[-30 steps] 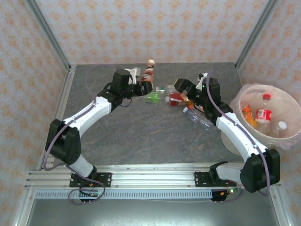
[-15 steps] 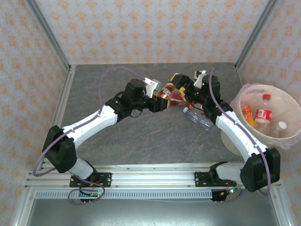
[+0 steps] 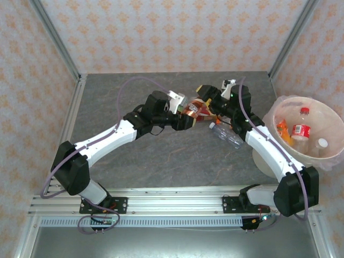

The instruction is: Put the plastic bottles in the bin

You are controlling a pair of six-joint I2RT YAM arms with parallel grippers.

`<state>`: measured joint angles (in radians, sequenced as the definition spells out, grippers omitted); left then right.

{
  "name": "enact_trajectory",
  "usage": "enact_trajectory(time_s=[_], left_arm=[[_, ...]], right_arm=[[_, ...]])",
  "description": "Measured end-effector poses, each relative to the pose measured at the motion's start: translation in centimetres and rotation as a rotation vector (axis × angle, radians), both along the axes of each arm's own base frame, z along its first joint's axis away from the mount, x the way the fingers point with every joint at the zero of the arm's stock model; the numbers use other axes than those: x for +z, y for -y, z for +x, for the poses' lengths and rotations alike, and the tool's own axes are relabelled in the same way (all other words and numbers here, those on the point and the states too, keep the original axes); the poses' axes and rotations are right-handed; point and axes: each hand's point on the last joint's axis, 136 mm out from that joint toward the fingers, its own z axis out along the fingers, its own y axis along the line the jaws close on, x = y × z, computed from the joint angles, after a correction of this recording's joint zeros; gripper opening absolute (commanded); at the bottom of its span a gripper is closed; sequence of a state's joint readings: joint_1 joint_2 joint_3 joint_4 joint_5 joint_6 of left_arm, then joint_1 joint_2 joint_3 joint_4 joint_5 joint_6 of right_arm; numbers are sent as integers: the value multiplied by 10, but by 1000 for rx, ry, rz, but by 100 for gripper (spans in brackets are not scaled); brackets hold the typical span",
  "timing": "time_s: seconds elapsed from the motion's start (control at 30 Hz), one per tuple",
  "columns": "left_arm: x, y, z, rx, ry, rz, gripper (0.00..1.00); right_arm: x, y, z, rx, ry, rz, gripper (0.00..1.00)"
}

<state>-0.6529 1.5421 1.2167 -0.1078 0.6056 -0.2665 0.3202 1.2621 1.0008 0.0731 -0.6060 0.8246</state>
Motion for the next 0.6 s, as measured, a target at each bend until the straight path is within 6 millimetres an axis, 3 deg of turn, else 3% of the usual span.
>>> enact_trajectory(time_s=[0.4,0.53,0.6], left_arm=[[2,4,-5,-34,-9,-19,52],[2,4,-5,-35,-10,-20,62],[1,5,-5,-34,-15,-21,73]], right_arm=[[-5,2,2,-2,15,-44,31],[-5,2,2,-3,20,-49,27],[-5,2,2,-3,23,-52,26]])
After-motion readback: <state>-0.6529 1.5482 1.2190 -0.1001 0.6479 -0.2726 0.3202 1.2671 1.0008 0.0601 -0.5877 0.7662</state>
